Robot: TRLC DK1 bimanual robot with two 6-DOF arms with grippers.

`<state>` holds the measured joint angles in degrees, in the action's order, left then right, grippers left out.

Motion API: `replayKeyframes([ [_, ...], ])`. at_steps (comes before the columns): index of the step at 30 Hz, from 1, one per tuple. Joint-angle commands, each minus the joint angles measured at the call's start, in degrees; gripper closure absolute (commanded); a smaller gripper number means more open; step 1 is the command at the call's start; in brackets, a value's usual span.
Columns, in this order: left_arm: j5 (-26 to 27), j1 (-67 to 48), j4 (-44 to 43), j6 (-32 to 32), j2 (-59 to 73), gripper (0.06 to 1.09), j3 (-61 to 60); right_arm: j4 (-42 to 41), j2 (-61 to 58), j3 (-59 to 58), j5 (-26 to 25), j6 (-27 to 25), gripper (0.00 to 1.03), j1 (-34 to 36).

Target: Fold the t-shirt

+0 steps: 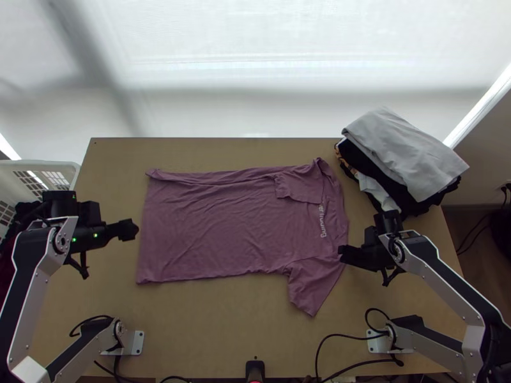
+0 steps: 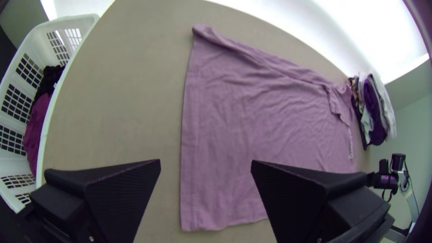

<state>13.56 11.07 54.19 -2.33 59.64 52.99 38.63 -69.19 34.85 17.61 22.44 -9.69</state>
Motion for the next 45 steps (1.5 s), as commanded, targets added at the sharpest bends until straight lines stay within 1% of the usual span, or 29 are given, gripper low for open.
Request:
replayKeyframes([
  [1,0.5,1.7,3.7,8.7,0.8,0.11,-3.0,-0.7,-1.0,-1.3,0.8,-0.1,0.63,-0.4],
  [4,-0.4,4.1,5.8,13.8,2.4,0.11,-4.6,-1.5,-1.5,-1.7,0.8,0.1,0.65,-0.4],
  [7,-2.0,6.9,7.5,17.4,5.6,0.11,-4.9,-2.2,-1.7,-1.8,0.8,0.2,0.70,-0.6],
  [12,-1.6,8.7,9.3,18.9,8.4,0.11,-5.4,-2.7,-1.9,-2.3,0.8,0.2,0.70,-0.5],
  [16,-1.5,7.6,12.3,22.0,9.7,0.11,-8.4,-2.8,-1.9,-2.8,0.8,0.1,0.70,-1.3],
  [18,-1.5,7.3,13.0,24.6,10.5,0.11,-10.2,-2.8,-1.9,-2.7,0.7,0.1,0.70,-2.3],
  [29,-1.5,2.9,9.9,24.2,14.6,0.11,-12.4,-4.4,-1.8,-3.2,0.7,-0.2,0.71,-2.6],
  [30,-1.5,2.8,9.2,23.9,15.0,0.11,-12.4,-4.4,-1.8,-3.3,0.7,0.1,0.75,-2.6],
  [31,-1.4,2.5,8.7,23.6,15.3,0.11,-12.2,-5.4,-1.6,-3.4,0.4,0.0,0.91,-2.7],
  [32,-1.4,1.9,8.6,23.4,15.9,0.11,-12.2,-6.5,-1.4,-3.6,0.3,0.1,1.00,-2.3],
  [39,-1.3,0.8,7.2,22.8,18.5,0.11,-12.0,-6.6,-1.0,-3.4,0.3,0.5,1.00,-1.6],
  [43,-0.7,-0.3,6.3,22.6,18.3,0.27,-11.9,-6.6,-0.9,-3.5,0.3,0.4,1.00,-1.6],
  [44,-0.3,-0.7,6.2,22.5,18.2,0.33,-11.8,-6.6,-0.9,-3.5,0.3,0.4,1.00,-1.6],
  [45,0.4,-0.9,5.8,22.5,18.0,0.41,-11.7,-6.6,-0.9,-3.6,0.3,0.4,1.00,-1.6],
])
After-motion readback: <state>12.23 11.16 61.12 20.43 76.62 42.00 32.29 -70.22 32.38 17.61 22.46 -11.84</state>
